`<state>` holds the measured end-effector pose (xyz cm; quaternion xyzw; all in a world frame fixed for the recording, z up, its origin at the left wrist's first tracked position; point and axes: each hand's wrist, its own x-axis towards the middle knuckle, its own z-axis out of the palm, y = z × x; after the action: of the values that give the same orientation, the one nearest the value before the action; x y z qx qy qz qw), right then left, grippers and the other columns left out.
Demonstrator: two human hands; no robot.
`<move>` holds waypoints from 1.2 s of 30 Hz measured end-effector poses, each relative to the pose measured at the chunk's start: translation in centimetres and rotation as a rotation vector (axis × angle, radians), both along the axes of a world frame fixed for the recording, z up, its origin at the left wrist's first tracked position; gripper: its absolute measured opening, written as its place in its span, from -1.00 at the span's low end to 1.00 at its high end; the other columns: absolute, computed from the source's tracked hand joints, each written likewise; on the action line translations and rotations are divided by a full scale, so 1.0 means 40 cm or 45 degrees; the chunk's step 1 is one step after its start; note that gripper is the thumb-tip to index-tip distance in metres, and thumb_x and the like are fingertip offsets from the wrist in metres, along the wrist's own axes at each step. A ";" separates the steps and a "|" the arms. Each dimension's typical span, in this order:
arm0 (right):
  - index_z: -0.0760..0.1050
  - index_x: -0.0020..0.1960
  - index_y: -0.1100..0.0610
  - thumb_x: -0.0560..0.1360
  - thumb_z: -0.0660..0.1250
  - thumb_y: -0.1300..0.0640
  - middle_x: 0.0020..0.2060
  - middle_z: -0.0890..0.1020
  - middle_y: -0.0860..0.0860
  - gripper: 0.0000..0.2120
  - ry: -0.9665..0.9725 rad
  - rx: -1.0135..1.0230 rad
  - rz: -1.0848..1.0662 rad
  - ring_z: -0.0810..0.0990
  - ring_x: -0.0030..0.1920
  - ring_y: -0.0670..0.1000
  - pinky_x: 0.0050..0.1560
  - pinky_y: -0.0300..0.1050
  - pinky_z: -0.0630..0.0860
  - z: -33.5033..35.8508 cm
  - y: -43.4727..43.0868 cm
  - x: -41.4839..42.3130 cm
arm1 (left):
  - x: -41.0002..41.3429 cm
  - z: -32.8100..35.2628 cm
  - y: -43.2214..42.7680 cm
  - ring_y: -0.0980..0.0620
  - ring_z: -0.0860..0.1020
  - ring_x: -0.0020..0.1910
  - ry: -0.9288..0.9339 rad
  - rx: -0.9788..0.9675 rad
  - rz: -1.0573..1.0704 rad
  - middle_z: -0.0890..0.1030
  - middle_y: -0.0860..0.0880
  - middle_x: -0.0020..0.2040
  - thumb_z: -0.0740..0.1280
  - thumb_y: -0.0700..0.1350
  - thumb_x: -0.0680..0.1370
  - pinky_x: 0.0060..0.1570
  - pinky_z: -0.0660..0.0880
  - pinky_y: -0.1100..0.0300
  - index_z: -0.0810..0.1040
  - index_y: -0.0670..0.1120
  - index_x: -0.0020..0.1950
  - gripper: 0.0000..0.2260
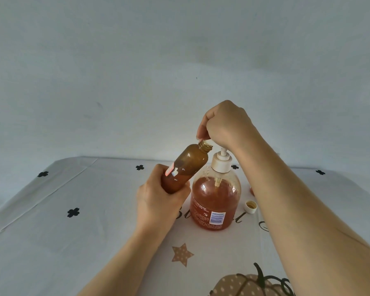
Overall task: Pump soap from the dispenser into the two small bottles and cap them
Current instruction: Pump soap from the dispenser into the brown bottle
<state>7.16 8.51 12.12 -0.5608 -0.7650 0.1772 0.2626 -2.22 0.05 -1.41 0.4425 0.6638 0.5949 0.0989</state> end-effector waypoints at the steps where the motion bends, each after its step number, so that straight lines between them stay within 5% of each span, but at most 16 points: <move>1: 0.68 -0.12 0.11 0.42 0.21 0.35 -0.13 0.70 0.05 -0.70 -0.005 -0.002 0.002 0.67 -0.06 0.12 0.07 0.06 0.62 0.001 -0.002 0.000 | -0.001 0.000 0.000 0.22 0.49 -0.37 0.000 0.001 0.005 0.52 0.16 -0.43 0.49 -0.12 0.38 -0.40 0.37 0.45 0.46 0.05 -0.20 -0.79; 13: 0.64 0.00 0.16 0.40 0.20 0.34 -0.07 0.68 0.09 -0.69 -0.020 -0.103 0.005 0.63 -0.05 0.13 0.09 0.07 0.61 -0.026 0.007 -0.004 | -0.001 0.001 0.001 0.27 0.48 -0.43 -0.019 -0.060 0.041 0.49 0.04 -0.43 0.47 -0.20 0.37 -0.47 0.36 0.45 0.48 -0.03 -0.20 -0.81; 22: 0.66 -0.07 0.11 0.41 0.22 0.33 -0.13 0.70 0.05 -0.72 0.027 -0.052 0.000 0.66 -0.09 0.10 0.06 0.03 0.62 -0.012 -0.007 0.000 | 0.003 0.006 -0.006 0.32 0.51 -0.29 0.007 -0.029 0.056 0.55 0.12 -0.33 0.47 -0.16 0.39 -0.38 0.38 0.50 0.48 0.03 -0.07 -0.78; 29: 0.61 0.10 0.01 0.54 0.18 0.29 -0.07 0.69 0.00 -0.69 0.051 0.153 -0.044 0.61 0.01 0.07 -0.14 -0.13 0.42 0.002 -0.024 0.014 | 0.004 0.006 -0.007 0.28 0.50 -0.23 0.060 0.005 -0.008 0.54 0.14 -0.33 0.46 -0.16 0.41 -0.35 0.38 0.49 0.46 0.03 -0.07 -0.77; 36: 0.63 0.03 0.06 0.50 0.23 0.33 -0.09 0.69 0.02 -0.72 -0.104 0.110 -0.054 0.63 -0.05 0.07 -0.17 -0.13 0.44 0.000 0.001 0.001 | 0.003 0.002 -0.003 0.27 0.50 -0.23 0.060 0.029 -0.005 0.52 0.15 -0.35 0.46 -0.18 0.40 -0.35 0.39 0.51 0.40 0.16 -0.15 -0.70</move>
<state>7.18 8.54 12.11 -0.5718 -0.7700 0.1152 0.2587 -2.11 -0.09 -1.33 0.4586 0.6583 0.5916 0.0794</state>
